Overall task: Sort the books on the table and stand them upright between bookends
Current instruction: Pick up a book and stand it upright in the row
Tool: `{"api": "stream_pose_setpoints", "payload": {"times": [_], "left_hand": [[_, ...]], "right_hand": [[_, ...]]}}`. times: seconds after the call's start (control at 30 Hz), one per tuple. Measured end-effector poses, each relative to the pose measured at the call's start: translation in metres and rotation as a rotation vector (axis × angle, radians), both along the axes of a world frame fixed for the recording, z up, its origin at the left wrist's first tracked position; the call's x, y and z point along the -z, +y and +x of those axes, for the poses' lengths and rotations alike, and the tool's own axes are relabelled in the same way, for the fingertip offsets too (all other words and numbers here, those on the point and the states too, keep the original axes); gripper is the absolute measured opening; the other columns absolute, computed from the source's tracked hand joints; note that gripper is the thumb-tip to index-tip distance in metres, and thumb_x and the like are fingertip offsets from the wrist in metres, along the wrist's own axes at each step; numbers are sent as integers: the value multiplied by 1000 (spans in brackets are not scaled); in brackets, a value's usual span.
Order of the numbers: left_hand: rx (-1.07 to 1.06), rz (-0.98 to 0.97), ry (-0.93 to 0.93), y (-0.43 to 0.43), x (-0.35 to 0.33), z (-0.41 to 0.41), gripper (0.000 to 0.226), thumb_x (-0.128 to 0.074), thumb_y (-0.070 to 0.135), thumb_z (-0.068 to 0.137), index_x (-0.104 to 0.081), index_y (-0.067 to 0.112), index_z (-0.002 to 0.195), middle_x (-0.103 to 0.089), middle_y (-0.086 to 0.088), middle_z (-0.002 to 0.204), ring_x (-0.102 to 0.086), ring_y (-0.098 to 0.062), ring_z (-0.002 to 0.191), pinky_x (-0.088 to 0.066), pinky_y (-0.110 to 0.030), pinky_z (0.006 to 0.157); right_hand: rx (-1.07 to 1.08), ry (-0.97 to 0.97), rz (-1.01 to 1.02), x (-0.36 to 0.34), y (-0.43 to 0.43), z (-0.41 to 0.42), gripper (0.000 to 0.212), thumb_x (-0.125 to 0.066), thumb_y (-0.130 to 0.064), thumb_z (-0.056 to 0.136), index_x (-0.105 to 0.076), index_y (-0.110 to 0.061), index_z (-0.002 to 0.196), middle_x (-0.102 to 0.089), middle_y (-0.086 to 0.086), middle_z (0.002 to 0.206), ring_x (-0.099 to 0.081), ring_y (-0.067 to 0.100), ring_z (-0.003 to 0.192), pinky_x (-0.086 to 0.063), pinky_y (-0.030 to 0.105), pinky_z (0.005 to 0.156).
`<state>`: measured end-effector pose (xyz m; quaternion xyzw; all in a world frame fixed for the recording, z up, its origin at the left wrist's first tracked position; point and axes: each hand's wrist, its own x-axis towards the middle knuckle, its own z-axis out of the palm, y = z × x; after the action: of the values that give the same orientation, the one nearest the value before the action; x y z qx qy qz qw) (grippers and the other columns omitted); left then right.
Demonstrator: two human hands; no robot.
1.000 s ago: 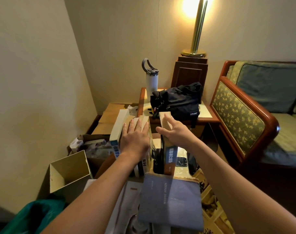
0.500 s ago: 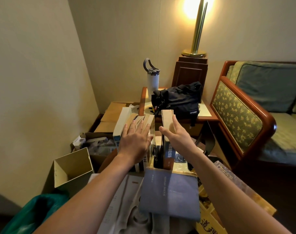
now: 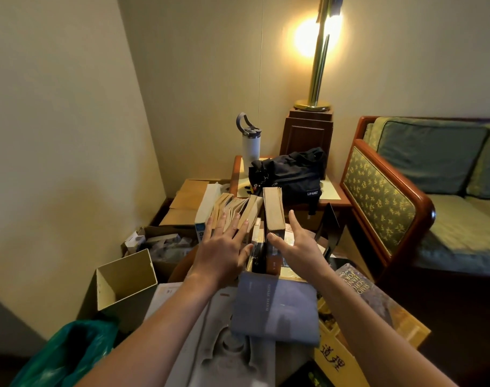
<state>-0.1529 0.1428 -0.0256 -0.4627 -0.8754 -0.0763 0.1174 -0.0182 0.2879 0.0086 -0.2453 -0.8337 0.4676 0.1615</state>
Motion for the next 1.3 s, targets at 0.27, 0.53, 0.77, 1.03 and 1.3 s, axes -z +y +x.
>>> {"api": "stream_pose_setpoints", "payload": {"times": [0.27,0.53,0.77,1.03,1.3], "left_hand": [[-13,131,-139,-34,30,45,64,-32,54,99,-20,29,157,-13,3,166,-8,-21,154,-3,-48,124],[-168,153,-587,-52,77,79,64,-46,48,99,-24,29,156,-35,1,159,-33,-22,145,-34,-47,116],[-143,248,-943,-50,94,95,73,-55,42,98,-15,28,156,-45,1,150,-48,-18,133,-43,-37,107],[-169,455,-1129,-36,96,97,64,-65,29,93,-24,41,141,-41,19,126,-40,-2,117,-38,-22,89],[-192,676,-1405,-36,99,99,75,-60,8,94,-21,45,146,-47,15,125,-49,1,109,-48,-28,83]], "right_hand": [[20,-51,5,20,-16,43,85,-60,-40,97,-5,-22,160,-20,7,165,-23,26,150,-28,39,116],[93,-136,-53,70,-12,75,90,-66,-36,94,-6,-24,160,-20,4,165,-24,25,149,-30,39,114],[94,-255,-32,108,-7,78,94,-69,-38,91,-4,-33,159,-6,5,167,-16,31,151,-27,46,117],[142,-196,13,133,-12,75,101,-76,-31,86,-4,-39,157,-1,4,167,-16,31,151,-29,48,116],[156,-177,72,140,-19,75,94,-71,-32,90,-5,-45,155,4,2,167,-22,33,149,-41,43,109]]}}
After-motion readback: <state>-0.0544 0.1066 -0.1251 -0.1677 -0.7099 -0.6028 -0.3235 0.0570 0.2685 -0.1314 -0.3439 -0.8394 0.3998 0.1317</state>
